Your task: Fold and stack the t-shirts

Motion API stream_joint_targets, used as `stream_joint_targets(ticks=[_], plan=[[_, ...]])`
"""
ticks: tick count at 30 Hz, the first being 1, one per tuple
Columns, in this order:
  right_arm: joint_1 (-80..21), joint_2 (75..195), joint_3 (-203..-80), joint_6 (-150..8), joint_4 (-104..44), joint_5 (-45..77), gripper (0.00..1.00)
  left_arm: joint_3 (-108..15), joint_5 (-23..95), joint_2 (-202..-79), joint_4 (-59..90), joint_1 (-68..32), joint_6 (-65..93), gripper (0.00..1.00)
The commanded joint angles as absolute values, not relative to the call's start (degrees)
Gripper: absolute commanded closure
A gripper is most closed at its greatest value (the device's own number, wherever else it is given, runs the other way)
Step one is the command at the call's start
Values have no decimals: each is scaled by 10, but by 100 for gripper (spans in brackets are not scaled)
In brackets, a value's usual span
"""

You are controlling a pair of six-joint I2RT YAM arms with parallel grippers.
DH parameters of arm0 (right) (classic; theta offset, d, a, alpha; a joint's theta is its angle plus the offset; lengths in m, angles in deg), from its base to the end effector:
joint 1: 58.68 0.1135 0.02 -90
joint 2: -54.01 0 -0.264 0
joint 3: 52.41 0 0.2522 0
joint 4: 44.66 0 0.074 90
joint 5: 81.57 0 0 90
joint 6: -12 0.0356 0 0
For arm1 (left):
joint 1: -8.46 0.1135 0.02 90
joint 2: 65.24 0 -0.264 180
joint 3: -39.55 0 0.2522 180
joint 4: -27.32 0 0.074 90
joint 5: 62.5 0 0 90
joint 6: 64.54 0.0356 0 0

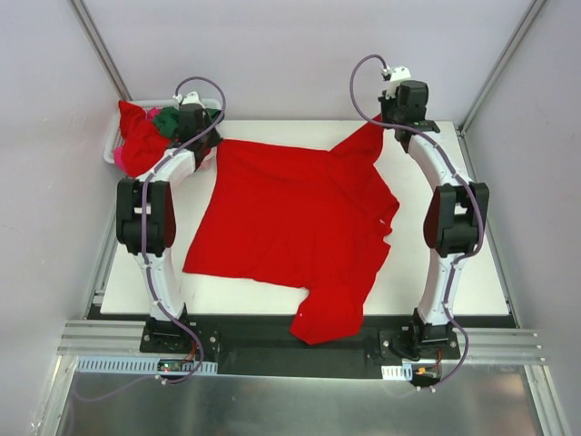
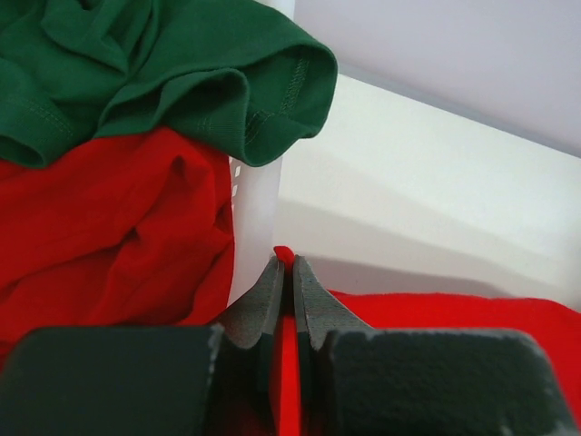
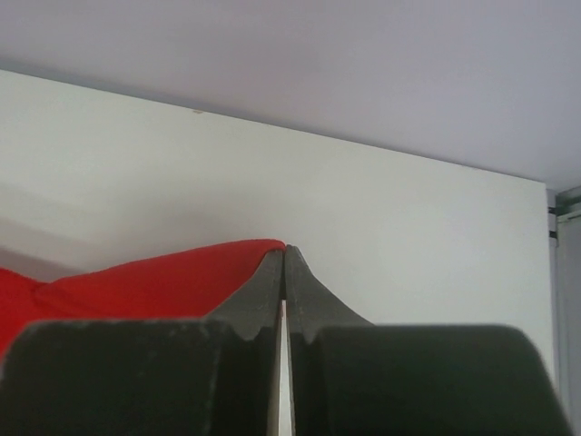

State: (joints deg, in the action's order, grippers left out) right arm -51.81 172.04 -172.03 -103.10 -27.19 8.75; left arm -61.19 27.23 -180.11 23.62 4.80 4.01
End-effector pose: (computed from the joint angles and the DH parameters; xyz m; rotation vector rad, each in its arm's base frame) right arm 0.4980 0.0602 0.3235 -0.5142 1.7807 -0.2166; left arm 0.4790 -0.0305 0.2579 -0.2959 1.8694 -0.2955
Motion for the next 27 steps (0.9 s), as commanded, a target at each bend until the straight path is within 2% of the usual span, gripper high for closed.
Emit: stream_joint_targets(ticks=[1, 11, 12, 13, 14, 15, 16, 17, 18, 22, 25, 27], plan=[[-512, 1750, -1760, -1001, -263, 63, 99, -631, 307, -1776, 249, 53, 60, 100], [-516, 1855, -1874, -1019, -258, 8, 99, -772, 278, -1908, 205, 51, 63, 100], [-517, 1867, -1882, -1016, -267, 11, 99, -795, 279, -1917, 201, 50, 63, 98], [-518, 1885, -1904, -1010, -272, 13, 99, -806, 258, -1926, 195, 51, 61, 80], [-521, 1896, -1919, -1000, -275, 15, 95, -817, 258, -1939, 186, 51, 60, 66], [-522, 1904, -1936, -980, -265, 31, 83, -840, 259, -1943, 179, 51, 61, 46], [-525, 1910, -1981, -969, -254, 45, 27, -850, 270, -1945, 174, 51, 58, 35], [-526, 1916, -2004, -959, -239, 57, 0, -860, 274, -1943, 170, 50, 55, 11], [-527, 1915, -2026, -945, -210, 76, 0, -877, 294, -1938, 163, 50, 52, 3], [-526, 1844, -2066, -911, -119, 115, 0, -925, 358, -1889, 141, 39, 20, 1], [-517, 1717, -1944, -874, -81, 123, 0, -925, 390, -1834, 121, 14, 4, 1], [-506, 1617, -1823, -844, -43, 88, 0, -884, 383, -1797, 101, -19, -2, 1]])
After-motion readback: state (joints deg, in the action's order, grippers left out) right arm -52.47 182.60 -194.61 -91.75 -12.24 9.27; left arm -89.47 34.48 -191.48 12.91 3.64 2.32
